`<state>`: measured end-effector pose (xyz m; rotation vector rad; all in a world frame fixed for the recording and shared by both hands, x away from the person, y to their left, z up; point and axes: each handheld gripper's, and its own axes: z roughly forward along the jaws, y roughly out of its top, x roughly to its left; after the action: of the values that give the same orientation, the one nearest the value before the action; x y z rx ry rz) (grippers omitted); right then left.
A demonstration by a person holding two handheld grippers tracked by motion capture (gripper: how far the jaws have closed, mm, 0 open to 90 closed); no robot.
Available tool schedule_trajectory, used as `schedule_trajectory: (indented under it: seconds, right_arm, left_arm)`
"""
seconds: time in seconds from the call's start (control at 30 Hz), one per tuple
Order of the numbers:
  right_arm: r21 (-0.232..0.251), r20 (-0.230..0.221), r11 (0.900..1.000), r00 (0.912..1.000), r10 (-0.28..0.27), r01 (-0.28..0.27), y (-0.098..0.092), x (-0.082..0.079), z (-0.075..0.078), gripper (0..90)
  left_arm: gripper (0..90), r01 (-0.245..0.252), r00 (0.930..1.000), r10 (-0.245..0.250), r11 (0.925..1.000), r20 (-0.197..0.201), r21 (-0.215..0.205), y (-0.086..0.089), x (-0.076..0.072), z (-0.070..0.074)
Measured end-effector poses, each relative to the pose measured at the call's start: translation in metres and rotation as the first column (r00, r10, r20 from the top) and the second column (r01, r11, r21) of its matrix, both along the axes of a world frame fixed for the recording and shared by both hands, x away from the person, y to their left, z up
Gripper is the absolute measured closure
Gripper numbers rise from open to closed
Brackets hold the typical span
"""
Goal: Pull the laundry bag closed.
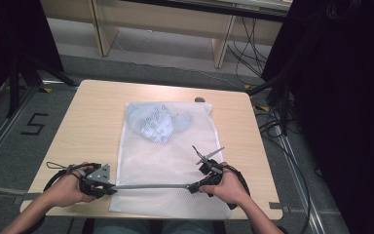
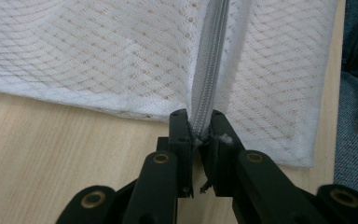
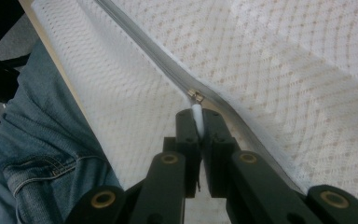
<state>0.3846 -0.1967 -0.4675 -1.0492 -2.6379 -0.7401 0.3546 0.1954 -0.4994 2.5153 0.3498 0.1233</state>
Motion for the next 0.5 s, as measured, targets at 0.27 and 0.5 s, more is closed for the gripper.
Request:
schedule_trajectory:
  seconds: [0.27,0.5]
  right_arm:
    - [0.003,0.003,1.0,1.0,0.0,0.0,-0.0026,0.0004,-0.0005,87.0]
    - [0.002,0.002,1.0,1.0,-0.007,0.007,-0.0069,0.0016,0.0005,87.0]
  left_arm:
    - [81.5,0.001,1.0,-0.001,1.0,-0.002,-0.002,-0.0004,-0.0002,0.0]
    - [81.5,0.002,1.0,-0.002,1.0,-0.001,-0.001,-0.0002,0.0003,-0.0001]
